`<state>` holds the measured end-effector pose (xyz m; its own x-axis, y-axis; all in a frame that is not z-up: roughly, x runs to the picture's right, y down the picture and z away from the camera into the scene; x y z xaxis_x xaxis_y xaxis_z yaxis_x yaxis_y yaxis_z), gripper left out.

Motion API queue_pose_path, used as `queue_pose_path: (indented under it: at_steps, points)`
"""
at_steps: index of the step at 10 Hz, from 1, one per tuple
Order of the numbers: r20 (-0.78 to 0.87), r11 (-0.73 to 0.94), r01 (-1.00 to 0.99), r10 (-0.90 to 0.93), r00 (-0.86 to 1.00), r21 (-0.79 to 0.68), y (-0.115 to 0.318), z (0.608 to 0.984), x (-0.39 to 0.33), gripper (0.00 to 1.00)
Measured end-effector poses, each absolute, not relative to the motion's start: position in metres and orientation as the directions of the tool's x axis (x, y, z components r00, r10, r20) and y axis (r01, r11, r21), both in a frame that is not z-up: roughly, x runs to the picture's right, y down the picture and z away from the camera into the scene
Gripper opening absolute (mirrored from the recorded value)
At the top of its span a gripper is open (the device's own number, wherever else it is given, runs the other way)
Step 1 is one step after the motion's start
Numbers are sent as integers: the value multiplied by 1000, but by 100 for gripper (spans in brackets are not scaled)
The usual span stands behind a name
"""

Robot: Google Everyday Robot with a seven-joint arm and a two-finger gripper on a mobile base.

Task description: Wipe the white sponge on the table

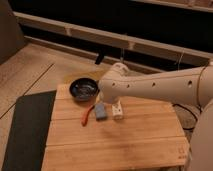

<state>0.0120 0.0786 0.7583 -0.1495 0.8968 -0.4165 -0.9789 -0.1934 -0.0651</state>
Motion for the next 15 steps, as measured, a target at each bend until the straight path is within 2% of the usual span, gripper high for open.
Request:
queue_pose_path:
  at_steps: [11, 15]
  points:
    - [-518, -101, -969, 855, 31, -225, 100, 839, -22, 65]
    - [-517, -98, -969, 855, 34, -225, 99, 840, -21, 65]
